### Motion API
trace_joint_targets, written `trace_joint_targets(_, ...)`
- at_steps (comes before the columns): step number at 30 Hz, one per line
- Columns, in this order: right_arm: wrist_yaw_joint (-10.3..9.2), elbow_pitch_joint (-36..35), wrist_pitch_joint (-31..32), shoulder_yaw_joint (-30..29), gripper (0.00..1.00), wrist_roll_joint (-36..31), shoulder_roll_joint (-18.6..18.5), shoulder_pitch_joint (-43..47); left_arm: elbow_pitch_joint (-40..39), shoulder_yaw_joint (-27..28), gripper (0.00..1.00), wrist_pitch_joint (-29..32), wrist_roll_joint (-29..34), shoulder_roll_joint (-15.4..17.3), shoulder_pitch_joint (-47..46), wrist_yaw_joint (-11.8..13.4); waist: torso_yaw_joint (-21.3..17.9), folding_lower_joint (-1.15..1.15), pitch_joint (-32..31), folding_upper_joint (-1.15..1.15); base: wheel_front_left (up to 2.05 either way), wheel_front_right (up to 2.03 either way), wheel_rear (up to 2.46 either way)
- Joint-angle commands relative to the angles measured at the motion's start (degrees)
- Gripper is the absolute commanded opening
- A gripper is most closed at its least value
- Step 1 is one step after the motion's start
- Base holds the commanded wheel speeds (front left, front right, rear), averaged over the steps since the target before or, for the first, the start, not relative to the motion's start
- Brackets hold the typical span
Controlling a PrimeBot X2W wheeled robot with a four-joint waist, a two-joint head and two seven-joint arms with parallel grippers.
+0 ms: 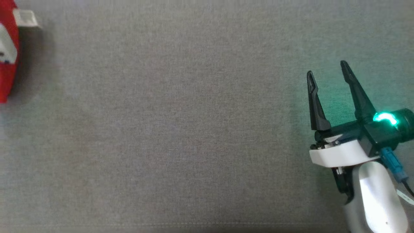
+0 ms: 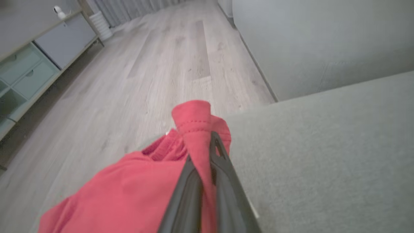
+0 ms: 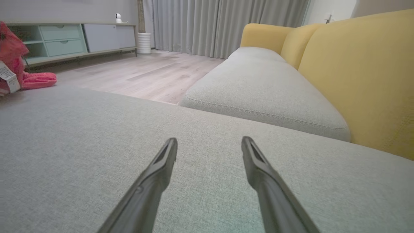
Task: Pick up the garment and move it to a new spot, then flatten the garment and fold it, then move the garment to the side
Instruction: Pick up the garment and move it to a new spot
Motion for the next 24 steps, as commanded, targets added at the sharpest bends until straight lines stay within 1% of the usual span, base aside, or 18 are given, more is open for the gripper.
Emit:
trace_joint_targets(1, 0.23, -0.33, -0.91, 1.46, 1.00, 1.03, -0.12, 0.26, -3.87, -0.16, 0.00, 0.81, -0.73, 4.13, -4.90, 0.10, -0.46, 0.01, -3.95, 0.00, 0.00, 0.00, 0.00)
trace_joint_targets(3, 0.23, 0.35, -1.20, 1.42, 1.00, 1.53, -0.12, 0.39, -5.08, -1.05, 0.00, 1.19, -0.77, 4.07, -5.68, 0.10, -0.65, 0.01, -4.96, 0.00, 0.00, 0.00, 0.00)
trace_joint_targets(6, 0.23, 2.45, -1.98, 1.35, 1.00, 3.15, -0.12, 0.88, -9.16, -3.82, 0.00, 2.57, -0.87, 3.53, -7.59, 0.10, -1.41, 0.01, -7.70, 0.00, 0.00, 0.00, 0.00)
trace_joint_targets(10, 0.23, 5.24, -2.94, 1.52, 1.00, 5.28, -0.12, 1.42, -15.11, -7.51, 0.00, 4.52, -1.27, 2.12, -9.96, 0.10, -2.77, 0.01, -10.81, 0.00, 0.00, 0.00, 0.00)
trace_joint_targets(12, 0.23, 6.63, -3.33, 1.89, 1.00, 6.31, -0.12, 1.53, -17.98, -8.98, 0.00, 5.26, -1.37, 0.89, -11.52, 0.10, -3.73, 0.01, -12.19, 0.00, 0.00, 0.00, 0.00)
trace_joint_targets(17, 0.23, 9.47, -3.97, 2.52, 1.00, 8.69, -0.12, 1.54, -23.71, -10.05, 0.00, 6.17, -2.87, -4.59, -15.75, 0.10, -6.33, 0.01, -14.68, 0.00, 0.00, 0.00, 0.00)
trace_joint_targets(21, 0.23, 10.98, -4.15, 2.62, 1.00, 10.16, -0.12, 1.34, -26.84, -10.27, 0.00, 6.39, -5.05, -10.16, -18.87, 0.10, -8.15, 0.01, -15.84, 0.00, 0.00, 0.00, 0.00)
trace_joint_targets(24, 0.23, 10.89, -4.18, 2.42, 1.00, 11.02, -0.12, 1.21, -28.22, -9.44, 0.00, 6.16, -7.29, -14.23, -21.03, 0.66, -8.99, 0.01, -16.19, 0.00, 0.00, 0.00, 0.00)
